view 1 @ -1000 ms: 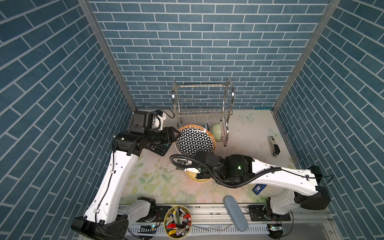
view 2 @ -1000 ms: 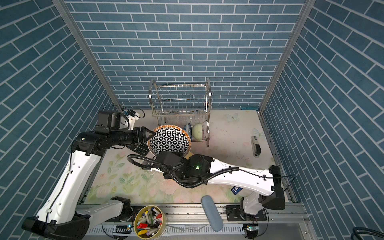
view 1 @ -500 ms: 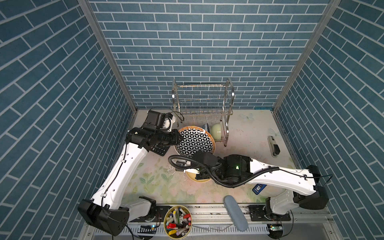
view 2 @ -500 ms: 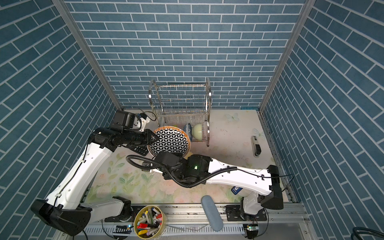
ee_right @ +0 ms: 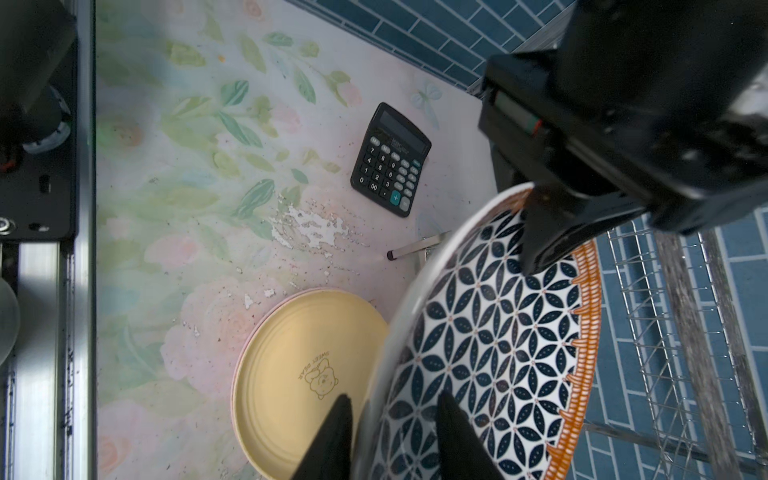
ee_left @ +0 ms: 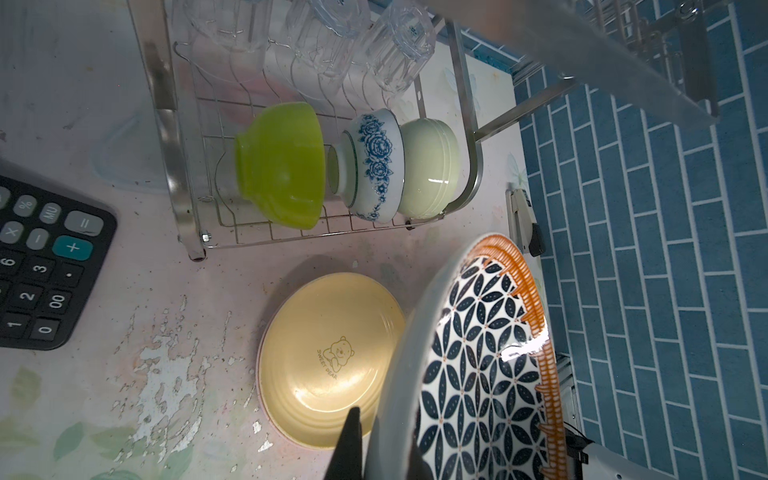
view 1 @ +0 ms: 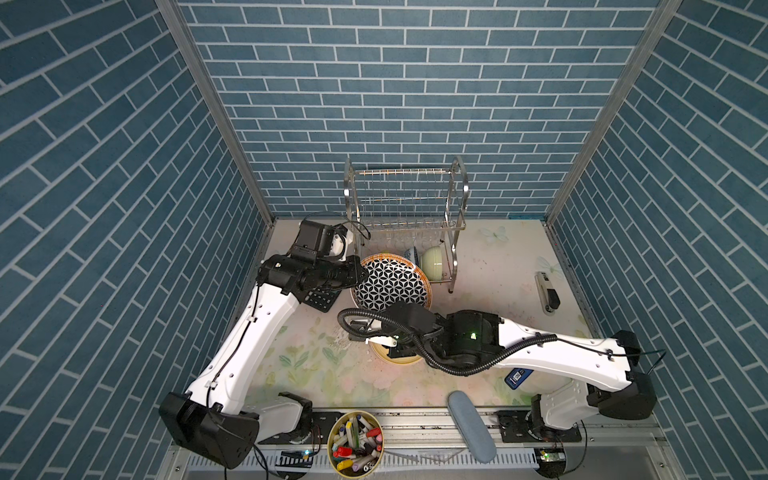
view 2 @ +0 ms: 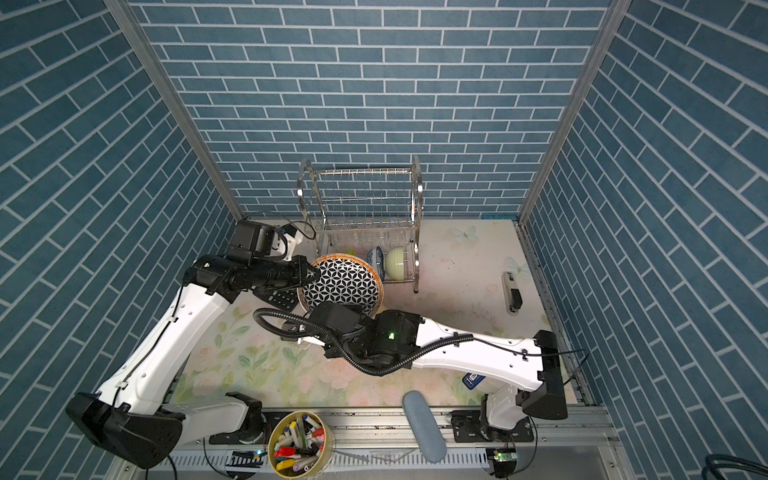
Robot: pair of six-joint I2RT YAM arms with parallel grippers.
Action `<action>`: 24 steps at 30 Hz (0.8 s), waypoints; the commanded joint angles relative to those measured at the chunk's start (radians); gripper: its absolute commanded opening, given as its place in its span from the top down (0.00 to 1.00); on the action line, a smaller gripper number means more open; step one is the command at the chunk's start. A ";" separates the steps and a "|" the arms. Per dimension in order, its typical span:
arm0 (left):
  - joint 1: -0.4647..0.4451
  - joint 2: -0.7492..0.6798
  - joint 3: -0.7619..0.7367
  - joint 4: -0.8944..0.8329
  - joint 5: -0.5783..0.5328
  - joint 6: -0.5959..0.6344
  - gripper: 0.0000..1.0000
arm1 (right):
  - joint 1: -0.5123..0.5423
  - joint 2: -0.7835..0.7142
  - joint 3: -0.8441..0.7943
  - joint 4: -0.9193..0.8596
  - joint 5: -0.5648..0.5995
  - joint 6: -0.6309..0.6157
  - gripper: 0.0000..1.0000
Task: Unload the mixed dishes from the dish rack
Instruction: 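Lower the patterned plate over the yellow plate while the left gripper approaches, then grasp the patterned plate rim with the left gripper while the right holds it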
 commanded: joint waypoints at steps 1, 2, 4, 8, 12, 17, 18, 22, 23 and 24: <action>-0.012 -0.013 -0.015 0.079 0.034 0.011 1.00 | -0.039 -0.067 -0.018 0.112 -0.019 0.030 0.58; -0.012 -0.017 -0.024 0.098 0.037 0.003 1.00 | -0.050 -0.072 -0.024 0.113 -0.035 0.042 0.56; -0.012 -0.026 -0.040 0.138 0.045 -0.014 1.00 | -0.076 -0.084 -0.037 0.117 -0.077 0.073 0.53; -0.012 -0.029 -0.059 0.189 0.048 -0.036 1.00 | -0.130 -0.119 -0.080 0.137 -0.168 0.136 0.49; -0.012 -0.025 -0.066 0.216 0.028 -0.041 1.00 | -0.198 -0.174 -0.145 0.169 -0.291 0.225 0.44; -0.012 -0.036 -0.083 0.254 -0.006 -0.043 1.00 | -0.274 -0.239 -0.216 0.205 -0.431 0.320 0.42; -0.012 -0.037 -0.086 0.261 -0.011 -0.043 1.00 | -0.293 -0.257 -0.239 0.218 -0.464 0.345 0.42; -0.012 -0.040 -0.082 0.263 -0.036 -0.037 1.00 | -0.348 -0.324 -0.312 0.257 -0.556 0.419 0.43; -0.012 -0.040 -0.080 0.261 -0.042 -0.034 1.00 | -0.357 -0.339 -0.328 0.262 -0.574 0.433 0.43; -0.012 -0.040 -0.078 0.260 -0.047 -0.028 1.00 | -0.369 -0.355 -0.344 0.269 -0.591 0.449 0.43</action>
